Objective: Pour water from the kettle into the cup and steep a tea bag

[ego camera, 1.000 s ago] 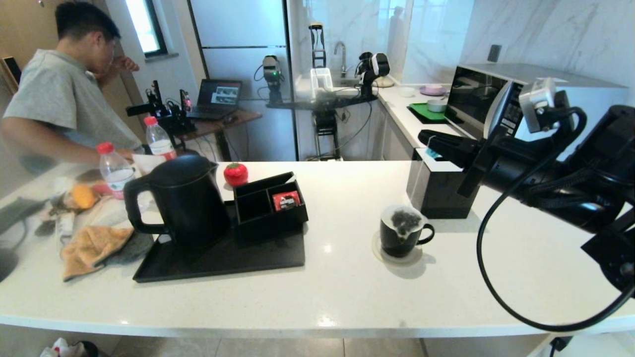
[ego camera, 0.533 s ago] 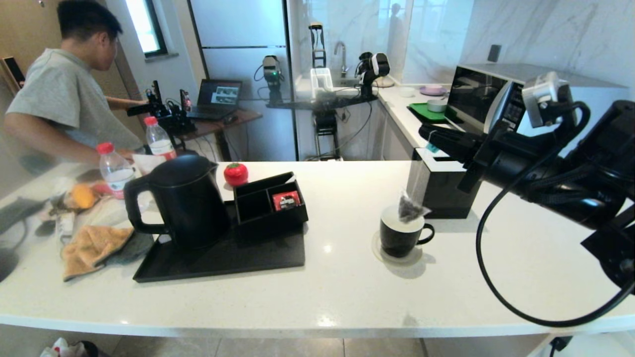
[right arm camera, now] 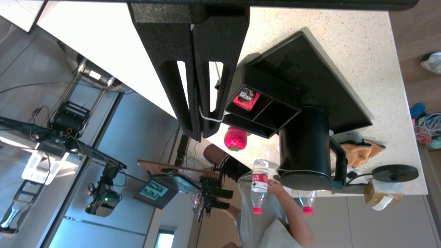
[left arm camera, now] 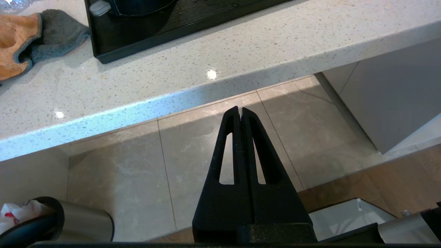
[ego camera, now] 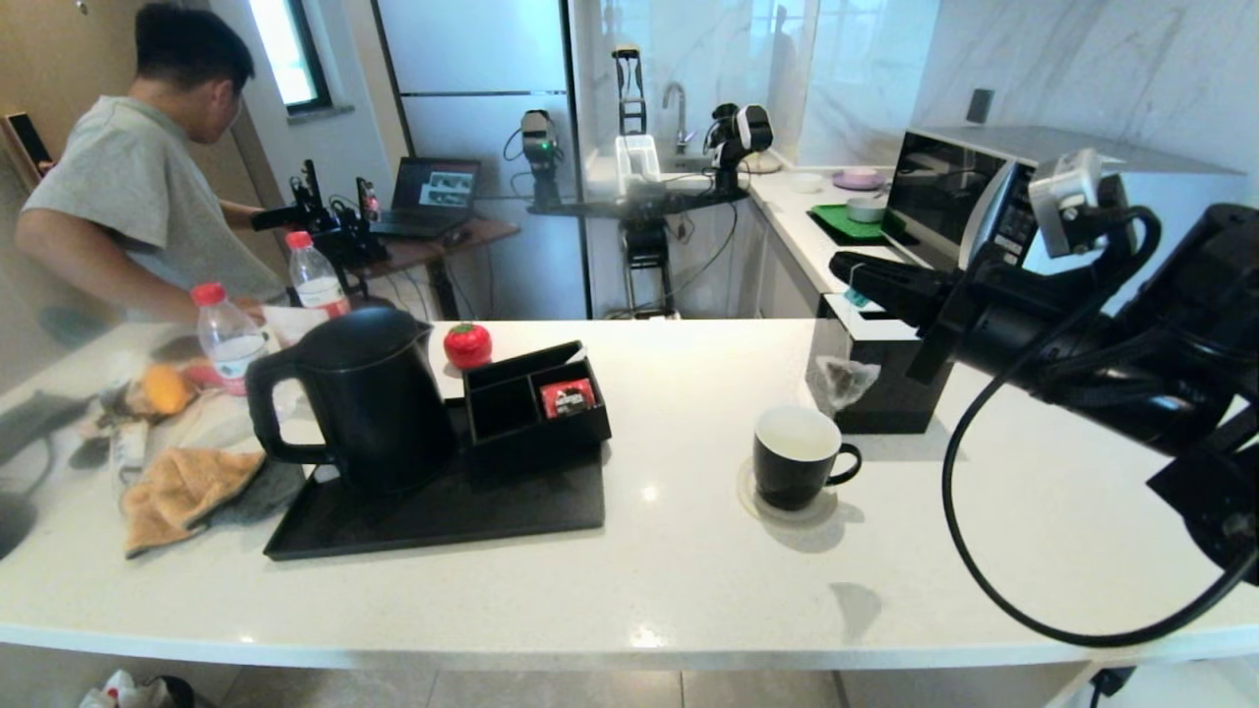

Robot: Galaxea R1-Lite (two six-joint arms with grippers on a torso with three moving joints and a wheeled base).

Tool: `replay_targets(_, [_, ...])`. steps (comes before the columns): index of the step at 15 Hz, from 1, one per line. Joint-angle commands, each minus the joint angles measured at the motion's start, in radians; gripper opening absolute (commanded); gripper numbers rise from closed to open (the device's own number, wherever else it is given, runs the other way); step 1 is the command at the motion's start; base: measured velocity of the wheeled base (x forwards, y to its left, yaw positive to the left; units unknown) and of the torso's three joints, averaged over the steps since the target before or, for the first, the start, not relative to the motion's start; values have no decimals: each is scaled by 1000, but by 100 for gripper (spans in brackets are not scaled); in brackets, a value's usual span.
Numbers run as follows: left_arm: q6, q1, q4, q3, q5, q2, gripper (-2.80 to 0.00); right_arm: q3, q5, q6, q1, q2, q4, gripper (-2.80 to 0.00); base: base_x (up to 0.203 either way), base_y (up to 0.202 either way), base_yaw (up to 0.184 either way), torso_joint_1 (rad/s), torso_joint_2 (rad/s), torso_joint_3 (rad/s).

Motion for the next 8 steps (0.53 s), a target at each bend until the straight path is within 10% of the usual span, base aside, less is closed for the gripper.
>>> replay_targets(1, [-1,18,1,0,0,3,-280,1,4,2,-6,14,-8,-280,0,0,0,0,0,0])
replay_targets(8, [-2,251,2,0,1,-22,-280,1,8,0,-41,92,-37,-280,0,0,0,0,0,0])
